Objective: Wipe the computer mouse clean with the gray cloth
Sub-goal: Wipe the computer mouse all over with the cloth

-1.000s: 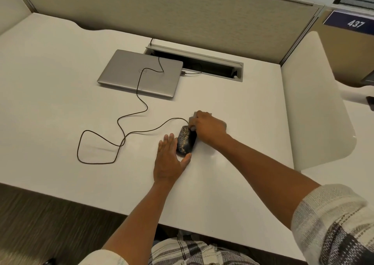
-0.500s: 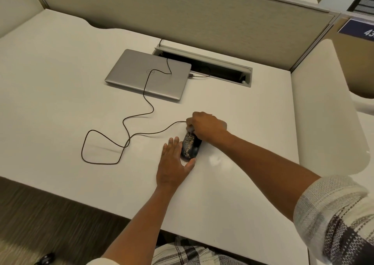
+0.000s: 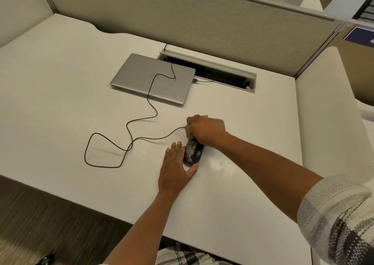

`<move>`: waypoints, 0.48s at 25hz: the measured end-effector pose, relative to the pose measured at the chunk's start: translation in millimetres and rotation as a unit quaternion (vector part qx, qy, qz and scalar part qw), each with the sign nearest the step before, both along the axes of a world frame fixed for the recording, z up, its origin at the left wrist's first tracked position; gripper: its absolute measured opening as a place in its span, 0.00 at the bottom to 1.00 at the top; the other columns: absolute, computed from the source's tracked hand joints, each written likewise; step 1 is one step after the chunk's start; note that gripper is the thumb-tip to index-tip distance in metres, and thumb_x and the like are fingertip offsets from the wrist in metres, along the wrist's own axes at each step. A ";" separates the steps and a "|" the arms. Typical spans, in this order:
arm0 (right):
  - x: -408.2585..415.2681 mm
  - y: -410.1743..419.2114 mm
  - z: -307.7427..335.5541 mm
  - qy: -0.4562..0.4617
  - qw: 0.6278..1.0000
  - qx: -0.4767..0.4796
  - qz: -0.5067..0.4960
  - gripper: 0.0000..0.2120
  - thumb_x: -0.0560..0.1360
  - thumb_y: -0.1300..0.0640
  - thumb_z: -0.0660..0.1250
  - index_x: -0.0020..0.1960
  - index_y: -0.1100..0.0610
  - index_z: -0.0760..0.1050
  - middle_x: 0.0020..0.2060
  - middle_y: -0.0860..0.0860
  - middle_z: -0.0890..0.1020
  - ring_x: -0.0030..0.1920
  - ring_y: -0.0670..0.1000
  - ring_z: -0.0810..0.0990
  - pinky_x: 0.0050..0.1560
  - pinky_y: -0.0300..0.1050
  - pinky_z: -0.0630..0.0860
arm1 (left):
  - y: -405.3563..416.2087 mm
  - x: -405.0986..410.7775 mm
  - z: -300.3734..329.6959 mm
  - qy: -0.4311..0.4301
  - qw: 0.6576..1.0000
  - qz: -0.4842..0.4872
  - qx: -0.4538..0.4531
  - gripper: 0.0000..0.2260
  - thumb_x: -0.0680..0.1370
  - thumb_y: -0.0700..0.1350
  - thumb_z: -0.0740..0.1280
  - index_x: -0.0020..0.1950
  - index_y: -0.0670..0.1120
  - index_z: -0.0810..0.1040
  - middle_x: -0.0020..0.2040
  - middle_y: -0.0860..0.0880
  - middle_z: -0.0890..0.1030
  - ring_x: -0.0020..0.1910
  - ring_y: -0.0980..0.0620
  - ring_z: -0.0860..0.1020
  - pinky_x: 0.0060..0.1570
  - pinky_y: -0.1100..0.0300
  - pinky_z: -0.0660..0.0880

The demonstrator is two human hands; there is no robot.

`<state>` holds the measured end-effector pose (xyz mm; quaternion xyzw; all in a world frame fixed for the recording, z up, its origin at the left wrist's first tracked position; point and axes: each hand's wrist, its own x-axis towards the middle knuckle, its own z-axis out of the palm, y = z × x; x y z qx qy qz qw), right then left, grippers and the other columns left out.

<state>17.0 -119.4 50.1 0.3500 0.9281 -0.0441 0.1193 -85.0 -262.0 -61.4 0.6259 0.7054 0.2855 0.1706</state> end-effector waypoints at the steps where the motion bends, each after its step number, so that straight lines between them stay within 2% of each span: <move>1: -0.3 -3.3 1.7 -0.001 1.000 0.012 0.029 0.08 0.77 0.59 0.65 0.51 0.53 0.82 0.52 0.50 0.78 0.56 0.52 0.76 0.32 0.41 0.63 | 0.2 -0.1 -0.1 -0.002 1.000 0.002 0.000 0.32 0.74 0.57 0.70 0.72 0.39 0.70 0.74 0.42 0.69 0.77 0.46 0.61 0.77 0.56 0.50; 3: 3.7 -4.6 9.5 0.009 0.997 0.011 0.082 0.08 0.76 0.58 0.67 0.50 0.49 0.83 0.52 0.47 0.78 0.57 0.50 0.74 0.31 0.39 0.58 | -0.2 0.7 -0.3 -0.003 1.000 0.005 0.004 0.32 0.73 0.57 0.71 0.71 0.39 0.71 0.74 0.42 0.70 0.77 0.46 0.62 0.77 0.55 0.52; 5: 7.7 2.5 15.8 0.015 0.994 0.006 0.111 0.10 0.74 0.59 0.68 0.50 0.46 0.82 0.53 0.46 0.77 0.57 0.50 0.73 0.34 0.40 0.60 | -0.1 0.8 -0.1 -0.001 1.000 0.006 0.004 0.32 0.73 0.57 0.71 0.71 0.40 0.71 0.74 0.42 0.70 0.77 0.46 0.62 0.77 0.55 0.52; 7: 8.8 10.5 13.9 0.018 0.998 0.016 0.057 0.11 0.76 0.61 0.66 0.55 0.49 0.81 0.56 0.50 0.76 0.58 0.53 0.73 0.37 0.44 0.63 | 0.7 0.1 -1.4 0.003 1.000 0.005 0.001 0.32 0.74 0.58 0.70 0.71 0.41 0.71 0.75 0.43 0.69 0.77 0.46 0.62 0.77 0.56 0.50; 9: 6.2 13.5 4.3 -0.001 0.999 -0.004 -0.034 0.14 0.78 0.63 0.60 0.61 0.56 0.77 0.60 0.55 0.74 0.59 0.58 0.72 0.45 0.51 0.70 | 0.6 -0.2 -2.4 0.004 1.000 0.004 -0.001 0.32 0.74 0.58 0.69 0.71 0.41 0.71 0.75 0.44 0.69 0.77 0.46 0.61 0.77 0.58 0.49; 12: 4.3 6.3 -5.6 -0.007 1.000 0.003 -0.029 0.12 0.79 0.62 0.59 0.59 0.59 0.78 0.59 0.56 0.76 0.61 0.58 0.73 0.56 0.54 0.72 | 1.3 0.1 -2.7 0.004 1.000 0.001 0.003 0.32 0.74 0.58 0.69 0.71 0.41 0.70 0.74 0.43 0.69 0.77 0.47 0.61 0.77 0.58 0.48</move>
